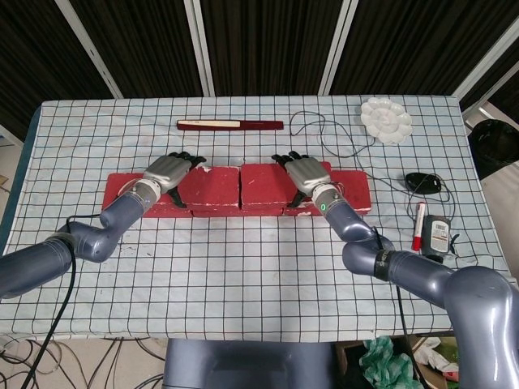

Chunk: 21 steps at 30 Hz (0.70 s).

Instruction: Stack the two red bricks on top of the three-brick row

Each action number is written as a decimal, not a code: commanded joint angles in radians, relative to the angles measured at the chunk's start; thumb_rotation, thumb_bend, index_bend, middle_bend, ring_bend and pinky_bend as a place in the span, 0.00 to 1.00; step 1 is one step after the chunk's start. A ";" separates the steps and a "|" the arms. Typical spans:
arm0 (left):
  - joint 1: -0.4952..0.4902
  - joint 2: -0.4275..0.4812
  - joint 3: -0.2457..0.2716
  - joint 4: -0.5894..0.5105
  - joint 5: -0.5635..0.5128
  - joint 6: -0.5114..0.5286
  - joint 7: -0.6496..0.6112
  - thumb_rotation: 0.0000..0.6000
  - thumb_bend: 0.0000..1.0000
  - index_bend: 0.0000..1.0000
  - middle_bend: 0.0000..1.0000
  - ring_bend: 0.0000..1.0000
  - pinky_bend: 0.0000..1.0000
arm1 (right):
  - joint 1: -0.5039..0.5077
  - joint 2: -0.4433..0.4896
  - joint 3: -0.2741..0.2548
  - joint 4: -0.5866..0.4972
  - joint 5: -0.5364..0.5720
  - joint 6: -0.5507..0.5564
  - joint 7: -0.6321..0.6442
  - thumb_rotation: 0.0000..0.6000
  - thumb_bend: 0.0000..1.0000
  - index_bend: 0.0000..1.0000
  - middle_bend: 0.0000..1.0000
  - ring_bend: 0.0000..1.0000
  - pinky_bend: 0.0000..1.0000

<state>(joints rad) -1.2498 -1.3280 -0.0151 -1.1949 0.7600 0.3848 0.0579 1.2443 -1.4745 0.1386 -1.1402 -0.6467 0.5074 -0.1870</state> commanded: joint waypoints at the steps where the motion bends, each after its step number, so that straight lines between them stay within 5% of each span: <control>1: -0.001 0.001 0.001 -0.002 -0.003 0.002 0.002 1.00 0.00 0.07 0.11 0.00 0.08 | -0.001 0.003 0.002 -0.010 -0.002 0.005 -0.001 1.00 0.00 0.01 0.09 0.02 0.13; 21: -0.007 0.003 0.006 -0.012 -0.027 0.015 0.015 1.00 0.00 0.07 0.10 0.00 0.08 | -0.004 0.000 0.007 -0.015 0.012 0.026 -0.016 1.00 0.00 0.02 0.09 0.00 0.13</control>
<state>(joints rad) -1.2563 -1.3252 -0.0090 -1.2071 0.7339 0.3996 0.0727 1.2407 -1.4752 0.1452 -1.1543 -0.6355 0.5325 -0.2031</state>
